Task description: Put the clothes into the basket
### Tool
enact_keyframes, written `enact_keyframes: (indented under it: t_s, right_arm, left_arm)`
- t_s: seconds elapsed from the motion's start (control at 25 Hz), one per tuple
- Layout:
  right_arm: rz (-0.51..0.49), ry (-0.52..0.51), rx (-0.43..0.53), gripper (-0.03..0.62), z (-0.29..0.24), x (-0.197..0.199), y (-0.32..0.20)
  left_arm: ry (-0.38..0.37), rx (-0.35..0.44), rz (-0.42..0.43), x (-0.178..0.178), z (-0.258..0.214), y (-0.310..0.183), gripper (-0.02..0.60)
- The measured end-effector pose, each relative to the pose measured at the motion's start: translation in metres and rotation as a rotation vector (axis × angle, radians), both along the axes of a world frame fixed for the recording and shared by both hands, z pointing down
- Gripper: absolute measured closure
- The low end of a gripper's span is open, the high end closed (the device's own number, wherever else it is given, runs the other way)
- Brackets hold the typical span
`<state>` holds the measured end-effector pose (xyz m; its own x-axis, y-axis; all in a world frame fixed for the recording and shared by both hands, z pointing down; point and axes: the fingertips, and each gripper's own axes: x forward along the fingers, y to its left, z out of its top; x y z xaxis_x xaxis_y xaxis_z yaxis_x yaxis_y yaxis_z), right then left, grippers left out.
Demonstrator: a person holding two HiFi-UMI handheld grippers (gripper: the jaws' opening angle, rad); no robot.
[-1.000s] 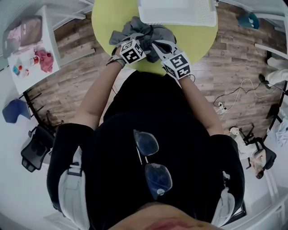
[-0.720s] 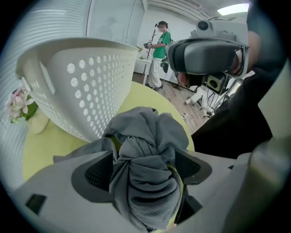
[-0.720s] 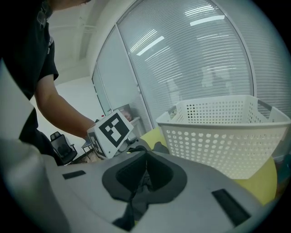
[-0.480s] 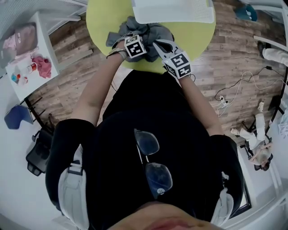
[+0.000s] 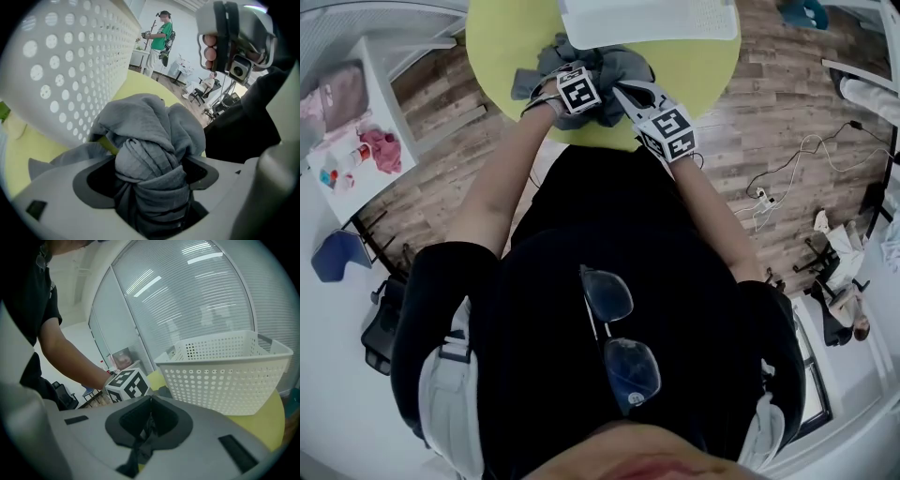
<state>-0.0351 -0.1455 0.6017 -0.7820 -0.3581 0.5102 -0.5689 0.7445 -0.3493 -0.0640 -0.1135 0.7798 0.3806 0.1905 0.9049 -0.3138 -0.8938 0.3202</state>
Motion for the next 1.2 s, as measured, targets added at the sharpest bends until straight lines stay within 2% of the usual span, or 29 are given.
enact_keyframes:
  t_s: [0.24,0.36,0.44,0.48,0.64,0.76,1.04,1.16,1.2]
  right_arm:
    - [0.024,0.002,-0.016,0.568,0.002,0.008,0.001]
    - [0.026,0.006,-0.016,0.568,0.002,0.012,0.003]
    - [0.026,0.006,-0.016,0.568,0.002,0.016,0.004]
    - [0.027,0.006,-0.016,0.568,0.002,0.018,0.005]
    - [0.028,0.000,-0.014,0.568,0.000,0.023,0.008]
    - [0.026,-0.005,-0.007,0.568,-0.004,0.026,0.010]
    - [0.015,-0.025,0.042,0.568,-0.024,0.035,0.008]
    - [0.011,-0.037,0.068,0.568,-0.035,0.036,0.004]
    - [0.011,-0.041,0.074,0.569,-0.038,0.037,0.002]
  left_arm:
    - [0.009,0.025,0.019,0.009,0.005,-0.010,0.160]
    - [-0.023,-0.042,0.010,0.004,0.012,0.000,0.160]
    - [-0.016,-0.018,0.016,0.005,0.010,-0.005,0.163]
    - [-0.004,0.013,0.022,0.007,0.007,-0.011,0.168]
    - [0.008,0.055,0.017,0.009,-0.004,-0.016,0.237]
    - [-0.025,0.016,-0.016,0.000,-0.007,-0.002,0.260]
    - [-0.009,0.072,-0.046,0.011,-0.056,-0.011,0.273]
    - [0.013,0.036,-0.052,0.017,-0.078,-0.003,0.273]
    - [0.011,0.046,-0.054,0.017,-0.085,-0.003,0.273]
